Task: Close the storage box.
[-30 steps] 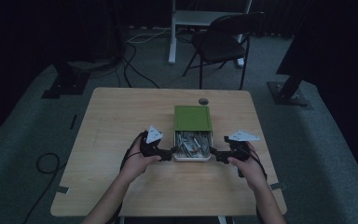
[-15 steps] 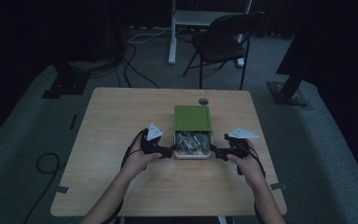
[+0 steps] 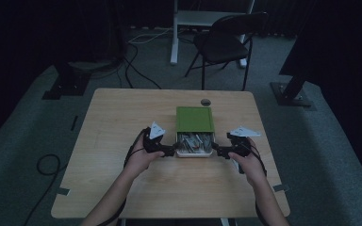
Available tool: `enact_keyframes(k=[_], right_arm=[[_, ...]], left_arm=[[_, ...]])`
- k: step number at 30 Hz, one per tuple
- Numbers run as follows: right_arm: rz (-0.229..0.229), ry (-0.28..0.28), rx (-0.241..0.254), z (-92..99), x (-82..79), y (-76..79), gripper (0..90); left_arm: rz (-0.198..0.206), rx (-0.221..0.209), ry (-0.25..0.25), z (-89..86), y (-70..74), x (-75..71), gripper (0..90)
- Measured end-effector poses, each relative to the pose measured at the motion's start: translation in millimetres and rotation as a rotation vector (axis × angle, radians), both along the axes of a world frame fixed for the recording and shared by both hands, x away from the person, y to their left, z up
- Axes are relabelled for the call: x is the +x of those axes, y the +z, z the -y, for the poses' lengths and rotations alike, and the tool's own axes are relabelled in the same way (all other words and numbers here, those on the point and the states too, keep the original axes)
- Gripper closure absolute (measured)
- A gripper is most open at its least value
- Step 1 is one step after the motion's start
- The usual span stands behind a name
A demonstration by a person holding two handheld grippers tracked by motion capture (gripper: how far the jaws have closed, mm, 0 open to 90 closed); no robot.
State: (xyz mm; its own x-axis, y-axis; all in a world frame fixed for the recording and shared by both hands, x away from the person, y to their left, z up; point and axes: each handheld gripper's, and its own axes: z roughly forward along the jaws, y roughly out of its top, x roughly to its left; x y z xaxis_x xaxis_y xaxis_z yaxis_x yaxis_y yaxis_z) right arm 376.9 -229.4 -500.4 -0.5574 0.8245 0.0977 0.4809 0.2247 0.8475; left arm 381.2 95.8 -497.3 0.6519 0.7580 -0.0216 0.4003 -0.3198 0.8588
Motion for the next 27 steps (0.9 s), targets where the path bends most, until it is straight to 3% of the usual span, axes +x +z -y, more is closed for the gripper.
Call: enact_keyframes(k=[6,12,27], right_arm=[[0.000,-0.012,0.013,-0.2,2.9,-1.3,13.6],[0.004,-0.024,0.013,-1.1,5.9,-1.4,13.5],[0.008,-0.050,0.008,-2.8,12.0,-1.2,12.9]], left_arm=[[0.013,0.018,0.007,1.6,1.1,2.9,9.5],[0.016,0.005,0.026,2.1,-0.6,4.3,9.5],[0.034,0.042,0.044,6.2,-0.2,10.4,9.5]])
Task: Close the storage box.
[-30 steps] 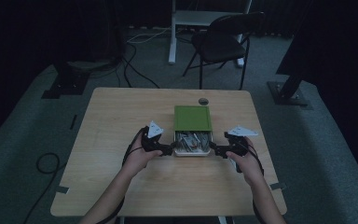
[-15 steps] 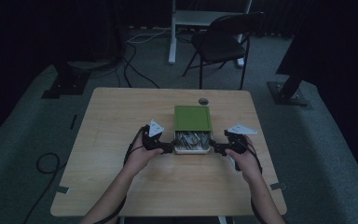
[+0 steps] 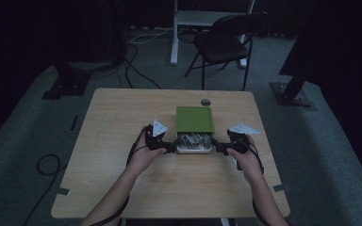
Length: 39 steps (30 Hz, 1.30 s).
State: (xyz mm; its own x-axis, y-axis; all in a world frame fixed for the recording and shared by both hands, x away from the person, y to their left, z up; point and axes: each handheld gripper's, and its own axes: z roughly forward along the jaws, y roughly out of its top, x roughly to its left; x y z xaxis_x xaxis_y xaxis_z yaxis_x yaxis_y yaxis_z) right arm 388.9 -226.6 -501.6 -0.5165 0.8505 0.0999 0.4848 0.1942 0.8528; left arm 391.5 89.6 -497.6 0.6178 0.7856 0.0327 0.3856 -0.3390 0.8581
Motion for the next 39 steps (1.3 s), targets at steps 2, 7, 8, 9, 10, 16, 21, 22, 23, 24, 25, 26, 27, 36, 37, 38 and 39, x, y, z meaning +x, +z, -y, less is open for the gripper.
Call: enact_keyframes(k=[2,7,8,9,10,16,21,22,23,24,25,26,27,36,37,38,39], right_arm=[[0.002,-0.002,-0.003,-0.2,0.7,0.2,12.8],[-0.002,-0.002,0.000,-0.2,1.0,-0.1,13.0],[0.000,0.002,-0.001,-0.1,0.7,-0.3,13.9],[-0.005,0.008,-0.003,-0.1,0.6,-0.5,14.1],[-0.011,0.012,-0.010,-0.1,0.3,-0.9,14.1],[-0.013,0.014,0.021,2.0,-3.5,-2.7,14.1],[-0.004,0.019,0.032,5.0,-7.4,-2.4,14.1],[-0.005,0.016,0.026,5.4,-7.9,-2.8,14.1],[-0.006,0.014,0.022,5.9,-8.4,-3.3,14.1],[-0.012,0.013,0.020,6.3,-9.0,-3.7,14.1],[-0.016,0.012,0.015,7.0,-9.6,-4.0,14.1],[-0.016,0.006,0.011,7.4,-10.3,-4.1,14.0],[-0.016,0.006,0.010,7.9,-11.1,-3.9,14.0],[0.008,0.008,0.018,12.5,-19.8,1.3,14.1],[0.010,0.009,0.016,13.4,-20.3,1.3,14.1],[0.009,0.005,0.014,14.2,-21.0,0.9,14.1],[0.008,0.003,0.013,15.2,-21.6,0.3,14.0]], left_arm=[[0.001,0.007,0.001,0.4,0.3,0.5,9.5],[-0.005,0.038,-0.001,2.6,0.2,-0.6,9.5],[0.004,0.062,-0.014,3.6,-0.6,-1.5,9.5],[0.008,0.065,-0.020,4.4,-1.6,-2.1,9.5],[0.000,0.049,-0.022,4.5,-2.0,-2.5,9.5],[-0.023,-0.021,-0.027,3.9,-0.2,-4.8,9.5],[-0.037,-0.068,-0.021,1.4,2.7,-8.3,9.5],[-0.038,-0.071,-0.020,1.1,2.6,-9.3,9.5],[-0.038,-0.068,-0.026,0.5,2.4,-10.2,9.5],[-0.039,-0.066,-0.025,0.4,2.0,-11.2,9.5],[-0.039,-0.065,-0.026,0.2,1.5,-12.1,9.5],[-0.040,-0.065,-0.031,-0.1,1.1,-13.0,9.5],[-0.040,-0.065,-0.031,-0.1,1.1,-13.0,9.5],[-0.040,-0.075,-0.014,-7.3,0.6,-19.2,9.5],[-0.041,-0.075,-0.013,-8.1,0.2,-19.6,9.5],[-0.041,-0.075,-0.010,-9.2,-0.2,-20.0,9.5],[-0.043,-0.077,-0.007,-10.2,-0.5,-20.4,9.5]])
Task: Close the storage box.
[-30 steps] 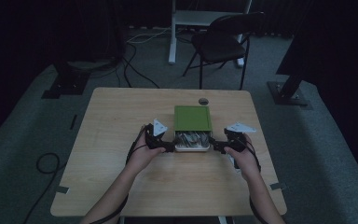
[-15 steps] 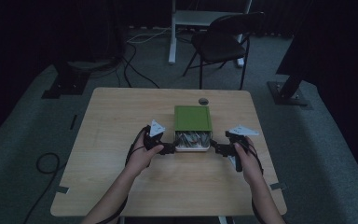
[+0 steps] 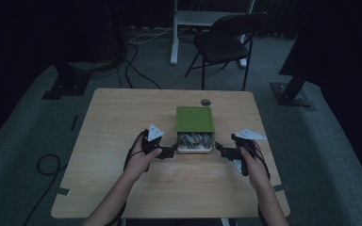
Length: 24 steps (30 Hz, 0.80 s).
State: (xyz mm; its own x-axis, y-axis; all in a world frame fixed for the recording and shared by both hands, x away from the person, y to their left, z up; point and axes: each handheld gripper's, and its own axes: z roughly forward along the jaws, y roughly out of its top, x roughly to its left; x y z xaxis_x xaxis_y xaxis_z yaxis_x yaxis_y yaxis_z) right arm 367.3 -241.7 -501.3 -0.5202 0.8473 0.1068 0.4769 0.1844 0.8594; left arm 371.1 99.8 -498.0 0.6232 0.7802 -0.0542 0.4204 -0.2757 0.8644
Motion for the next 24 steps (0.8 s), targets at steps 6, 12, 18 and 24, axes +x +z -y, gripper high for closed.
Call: enact_keyframes(k=[6,12,18,24], right_arm=[[-0.010,-0.016,-0.003,6.6,-3.1,-4.6,14.1],[-0.017,-0.026,-0.002,11.8,-6.3,-7.8,14.1],[-0.018,-0.036,-0.008,18.3,-10.8,-10.5,14.1],[-0.028,-0.059,-0.013,28.9,-16.2,-15.8,14.1]], left_arm=[[-0.001,-0.002,0.018,-6.9,0.0,-1.2,9.5],[-0.002,-0.011,0.039,-13.7,-0.8,-1.5,9.5],[-0.003,-0.001,0.054,-21.3,-4.1,-4.5,9.5],[-0.008,0.010,0.070,-30.6,-8.6,-8.4,9.5]])
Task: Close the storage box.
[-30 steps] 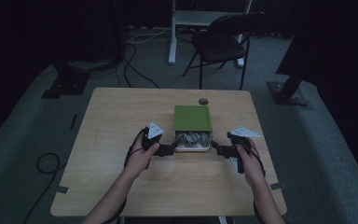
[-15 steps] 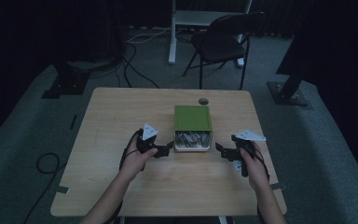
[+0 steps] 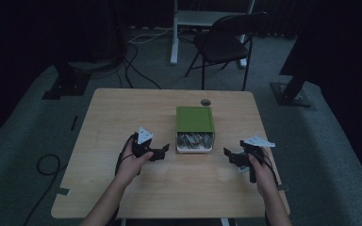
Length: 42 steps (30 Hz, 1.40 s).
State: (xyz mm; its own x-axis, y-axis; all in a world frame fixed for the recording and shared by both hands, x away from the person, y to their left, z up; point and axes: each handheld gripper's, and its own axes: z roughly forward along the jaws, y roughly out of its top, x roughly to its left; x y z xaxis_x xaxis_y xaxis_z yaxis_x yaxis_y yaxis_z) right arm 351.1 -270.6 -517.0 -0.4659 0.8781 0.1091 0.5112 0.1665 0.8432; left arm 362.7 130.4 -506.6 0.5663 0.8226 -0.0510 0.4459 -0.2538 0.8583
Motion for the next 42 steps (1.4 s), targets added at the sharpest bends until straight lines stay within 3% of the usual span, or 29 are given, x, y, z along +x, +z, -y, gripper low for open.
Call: enact_keyframes(k=[28,38,42], right_arm=[[-0.034,-0.122,-0.029,51.3,-31.5,-21.7,14.1],[-0.050,-0.166,-0.061,66.1,-43.4,-32.2,14.0],[-0.046,-0.199,-0.117,68.1,-47.7,-35.1,14.0]], left_arm=[[-0.026,0.029,0.107,-54.0,-18.5,-19.9,9.5],[-0.042,0.029,0.146,-66.8,-28.2,-28.9,9.5],[-0.046,0.033,0.161,-73.3,-29.4,-32.0,9.5]])
